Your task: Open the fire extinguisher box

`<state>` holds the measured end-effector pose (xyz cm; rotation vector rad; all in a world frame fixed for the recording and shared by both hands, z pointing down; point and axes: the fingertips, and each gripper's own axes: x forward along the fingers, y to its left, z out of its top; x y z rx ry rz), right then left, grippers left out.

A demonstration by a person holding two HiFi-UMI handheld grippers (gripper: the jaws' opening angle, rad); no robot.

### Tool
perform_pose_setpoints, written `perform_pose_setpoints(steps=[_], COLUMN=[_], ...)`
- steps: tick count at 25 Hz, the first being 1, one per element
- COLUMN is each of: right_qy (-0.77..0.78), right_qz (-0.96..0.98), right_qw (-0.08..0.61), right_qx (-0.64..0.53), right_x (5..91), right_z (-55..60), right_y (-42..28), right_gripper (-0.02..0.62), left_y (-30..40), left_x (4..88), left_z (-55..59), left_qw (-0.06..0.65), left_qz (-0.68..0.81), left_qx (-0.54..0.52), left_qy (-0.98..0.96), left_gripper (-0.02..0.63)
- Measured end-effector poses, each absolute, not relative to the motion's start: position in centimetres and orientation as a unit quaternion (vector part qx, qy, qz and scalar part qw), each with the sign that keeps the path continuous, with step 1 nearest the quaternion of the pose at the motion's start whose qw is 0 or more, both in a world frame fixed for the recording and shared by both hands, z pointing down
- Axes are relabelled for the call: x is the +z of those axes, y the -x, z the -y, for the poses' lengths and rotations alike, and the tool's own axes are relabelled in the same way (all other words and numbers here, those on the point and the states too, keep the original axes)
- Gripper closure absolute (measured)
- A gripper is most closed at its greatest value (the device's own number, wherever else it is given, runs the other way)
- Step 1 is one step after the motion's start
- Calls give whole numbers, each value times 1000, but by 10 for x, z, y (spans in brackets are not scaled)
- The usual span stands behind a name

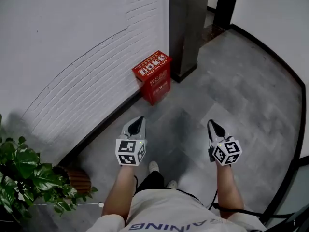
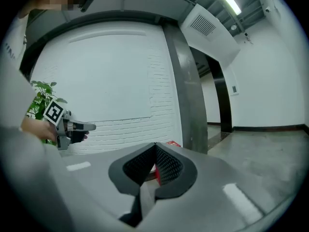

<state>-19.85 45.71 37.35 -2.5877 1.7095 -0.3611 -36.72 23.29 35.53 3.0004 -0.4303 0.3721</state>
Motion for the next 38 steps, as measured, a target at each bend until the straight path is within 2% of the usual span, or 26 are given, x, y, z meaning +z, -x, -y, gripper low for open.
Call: perform_pose_setpoints(steps=[13,26,38], right_qy=[828,791,695], right_qz=[-546,-596,-706], right_qw=[-26,-57,-53], right_qx=[-128,-128,-126], right_x=[384,373,377], right_z=[-350,-189,-27], right_y=[66,-51,-214], right_gripper=[592,592,592], left_y=[229,165,33], left_x=[381,389,381], left_z=[-112,41,120], left_qw=[67,92,77], left_qz=[144,219,327], left_qx=[120,129,144], left_qy=[-980,-963,-931], left_gripper=[600,600,600])
